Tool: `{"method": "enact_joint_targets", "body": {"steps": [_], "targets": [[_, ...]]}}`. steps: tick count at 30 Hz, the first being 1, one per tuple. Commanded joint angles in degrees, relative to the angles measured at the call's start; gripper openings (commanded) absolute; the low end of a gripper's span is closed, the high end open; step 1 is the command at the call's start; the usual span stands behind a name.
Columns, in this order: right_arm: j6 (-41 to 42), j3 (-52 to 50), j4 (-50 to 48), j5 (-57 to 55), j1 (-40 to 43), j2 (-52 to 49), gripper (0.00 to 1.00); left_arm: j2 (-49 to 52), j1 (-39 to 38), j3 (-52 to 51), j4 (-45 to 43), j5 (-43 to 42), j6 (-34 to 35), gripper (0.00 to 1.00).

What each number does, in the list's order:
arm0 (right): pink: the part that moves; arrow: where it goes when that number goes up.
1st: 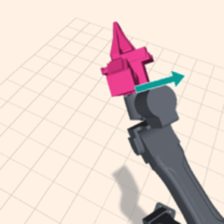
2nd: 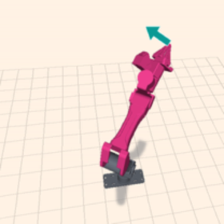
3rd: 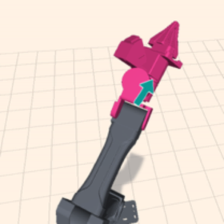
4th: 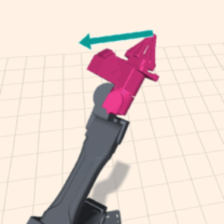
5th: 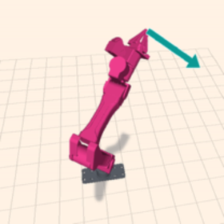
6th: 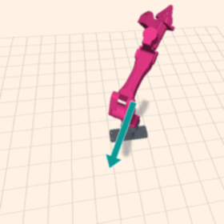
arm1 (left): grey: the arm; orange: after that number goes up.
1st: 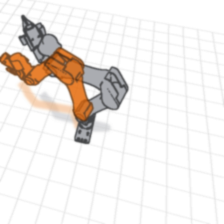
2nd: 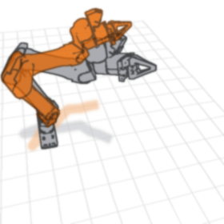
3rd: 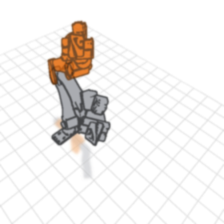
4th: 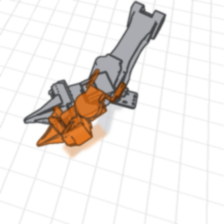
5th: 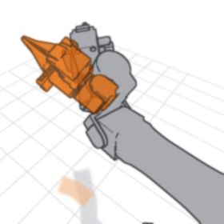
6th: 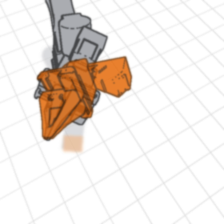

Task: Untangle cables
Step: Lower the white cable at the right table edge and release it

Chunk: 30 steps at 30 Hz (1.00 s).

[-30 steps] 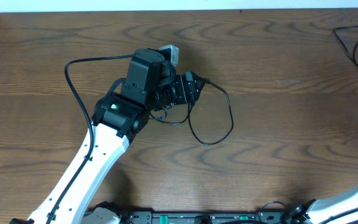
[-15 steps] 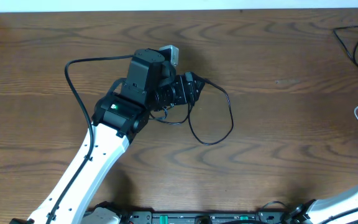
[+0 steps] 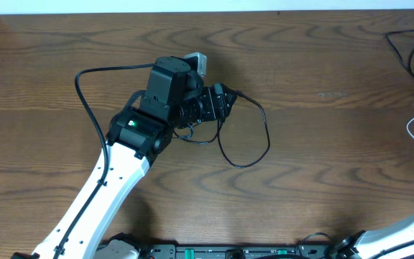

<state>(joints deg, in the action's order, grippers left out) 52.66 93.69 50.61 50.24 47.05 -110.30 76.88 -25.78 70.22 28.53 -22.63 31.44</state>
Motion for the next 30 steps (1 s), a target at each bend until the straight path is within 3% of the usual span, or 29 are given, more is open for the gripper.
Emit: {"method": "enact_joint_targets", "body": {"steps": [1,6,9,16,25,27,30], "targets": [[-16.26,0.28,4.68,-18.49,0.09,0.13,0.99,0.28,-0.07,0.90,0.17,-0.70,-0.79,0.74],[-16.81,0.26,12.48,-50.66,-2.19,0.07,0.99,0.28,-0.07,0.90,0.13,-0.70,-0.79,0.74],[-19.08,0.26,13.53,-60.28,-3.69,-0.13,0.99,0.28,-0.07,0.90,0.13,-0.70,-0.79,0.74],[-23.69,0.26,16.44,-66.55,-5.77,-3.63,0.99,0.28,-0.07,0.90,0.15,-0.70,-0.79,0.74],[-25.94,1.99,24.55,-72.24,-5.79,-16.24,0.97,0.28,-0.07,0.90,0.13,-0.70,-0.81,0.74],[-25.90,3.45,25.99,-72.43,-5.79,-18.10,0.90,0.28,-0.07,0.90,0.15,-0.70,-0.81,0.74],[-23.34,5.18,27.23,-76.94,-5.92,-19.15,0.88,0.28,-0.07,0.90,0.13,-0.70,-0.81,0.74]]}}
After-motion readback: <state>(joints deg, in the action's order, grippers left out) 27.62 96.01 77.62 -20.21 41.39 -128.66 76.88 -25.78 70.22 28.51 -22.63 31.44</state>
